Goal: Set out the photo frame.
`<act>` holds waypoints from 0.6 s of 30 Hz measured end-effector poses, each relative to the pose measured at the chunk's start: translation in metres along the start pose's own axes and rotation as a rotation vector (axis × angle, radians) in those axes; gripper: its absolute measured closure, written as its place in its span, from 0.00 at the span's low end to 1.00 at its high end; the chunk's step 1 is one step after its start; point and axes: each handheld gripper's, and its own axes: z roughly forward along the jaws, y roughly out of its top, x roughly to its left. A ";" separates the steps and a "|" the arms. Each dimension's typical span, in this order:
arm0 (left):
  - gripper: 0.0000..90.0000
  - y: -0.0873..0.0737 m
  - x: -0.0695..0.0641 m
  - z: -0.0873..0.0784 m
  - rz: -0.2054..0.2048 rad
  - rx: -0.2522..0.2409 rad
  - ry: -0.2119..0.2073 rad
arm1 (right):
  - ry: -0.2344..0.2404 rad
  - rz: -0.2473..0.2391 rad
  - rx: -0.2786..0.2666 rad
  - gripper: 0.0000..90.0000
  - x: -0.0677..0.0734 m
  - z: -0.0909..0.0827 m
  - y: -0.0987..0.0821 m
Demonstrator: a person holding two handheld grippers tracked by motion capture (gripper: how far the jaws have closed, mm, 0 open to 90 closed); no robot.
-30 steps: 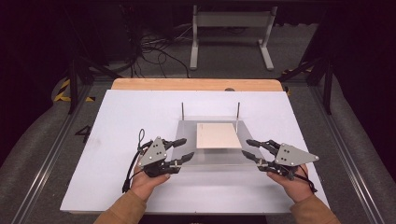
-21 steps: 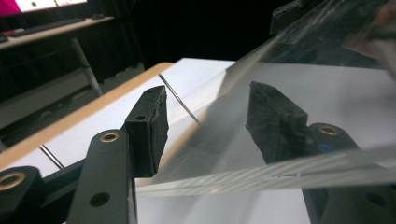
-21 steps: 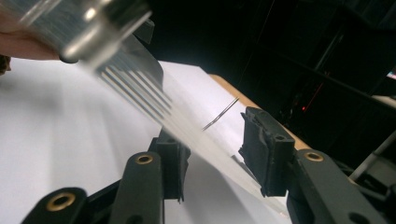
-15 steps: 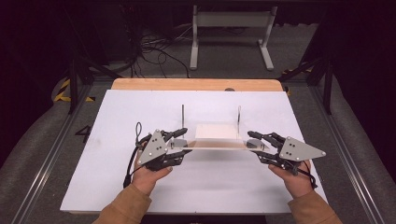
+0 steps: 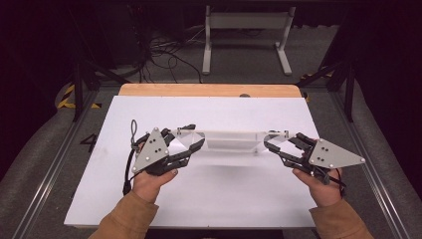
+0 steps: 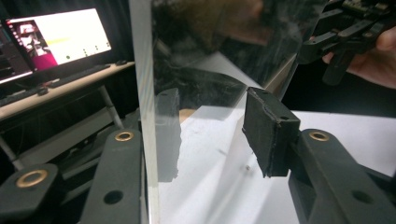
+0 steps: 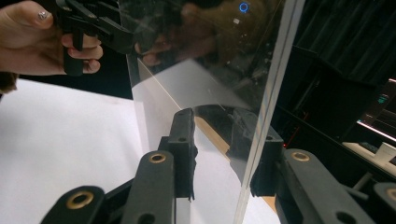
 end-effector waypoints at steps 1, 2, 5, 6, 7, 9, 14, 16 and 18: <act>0.61 0.002 0.000 -0.002 -0.015 -0.007 -0.007 | 0.005 0.008 -0.002 0.75 0.000 -0.001 0.003; 0.62 0.004 0.000 -0.004 -0.018 -0.009 -0.011 | 0.010 0.020 -0.003 0.75 0.000 -0.001 0.005; 0.63 0.012 0.000 -0.010 -0.039 -0.023 -0.018 | 0.030 0.056 0.004 0.75 0.001 -0.002 0.012; 0.63 0.013 -0.001 -0.012 -0.045 -0.021 -0.021 | 0.040 0.073 0.008 0.76 0.001 -0.002 0.015; 0.63 0.016 -0.001 -0.014 -0.043 -0.017 -0.022 | 0.043 0.081 0.010 0.76 0.002 -0.003 0.016; 0.64 0.019 -0.002 -0.018 -0.049 -0.012 -0.029 | 0.052 0.096 0.015 0.76 0.004 -0.003 0.019; 0.65 0.023 -0.002 -0.025 -0.074 -0.002 -0.041 | 0.078 0.142 0.014 0.77 0.007 -0.004 0.026; 0.66 0.024 -0.002 -0.030 -0.087 -0.002 -0.051 | 0.089 0.173 0.020 0.77 0.008 -0.003 0.028; 0.66 0.024 0.000 -0.033 -0.096 0.001 -0.053 | 0.098 0.214 0.012 0.77 0.009 -0.002 0.030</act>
